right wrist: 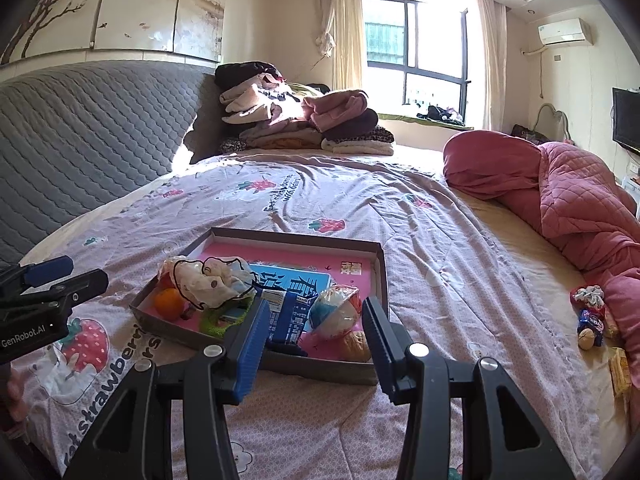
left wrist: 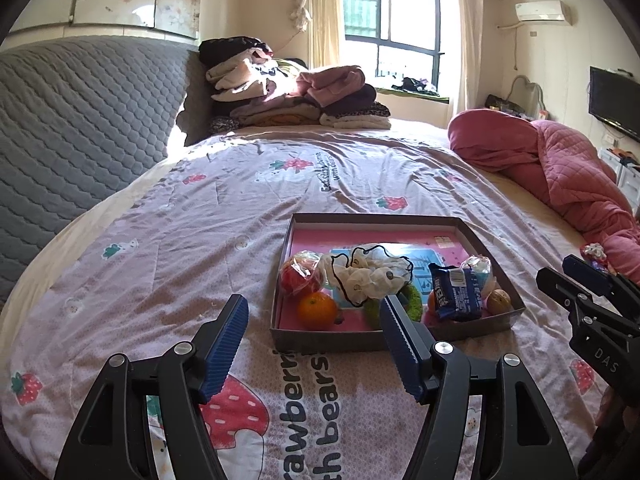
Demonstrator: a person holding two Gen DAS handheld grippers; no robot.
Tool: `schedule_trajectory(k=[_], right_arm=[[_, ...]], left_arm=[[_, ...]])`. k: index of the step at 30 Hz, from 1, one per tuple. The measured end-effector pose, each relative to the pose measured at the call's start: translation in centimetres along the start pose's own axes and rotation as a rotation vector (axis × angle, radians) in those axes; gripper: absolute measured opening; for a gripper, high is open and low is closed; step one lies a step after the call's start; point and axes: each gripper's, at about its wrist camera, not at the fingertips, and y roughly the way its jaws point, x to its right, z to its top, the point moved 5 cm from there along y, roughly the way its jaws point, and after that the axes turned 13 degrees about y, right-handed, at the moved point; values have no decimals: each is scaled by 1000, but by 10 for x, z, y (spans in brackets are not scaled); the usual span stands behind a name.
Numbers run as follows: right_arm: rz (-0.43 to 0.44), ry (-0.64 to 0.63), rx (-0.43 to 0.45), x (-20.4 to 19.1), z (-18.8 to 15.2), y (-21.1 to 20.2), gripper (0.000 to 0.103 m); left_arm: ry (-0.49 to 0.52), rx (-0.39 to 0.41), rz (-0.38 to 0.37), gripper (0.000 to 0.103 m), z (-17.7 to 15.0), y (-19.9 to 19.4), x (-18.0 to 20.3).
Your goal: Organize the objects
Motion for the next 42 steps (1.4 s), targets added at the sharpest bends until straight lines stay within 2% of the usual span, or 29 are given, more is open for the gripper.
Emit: schedule_trajectory(k=[23,30,42], right_arm=[[32,5,68,-28,18,-51,48],[45,6,61,-39,8,-60,48],[34,19,63,-42,-11,-53,48]], left_arm=[[-9,83,47,71,15,-57,-3],[6,65,54,71,4,-66,4],[-8,36,39,71,-18,-55,12]])
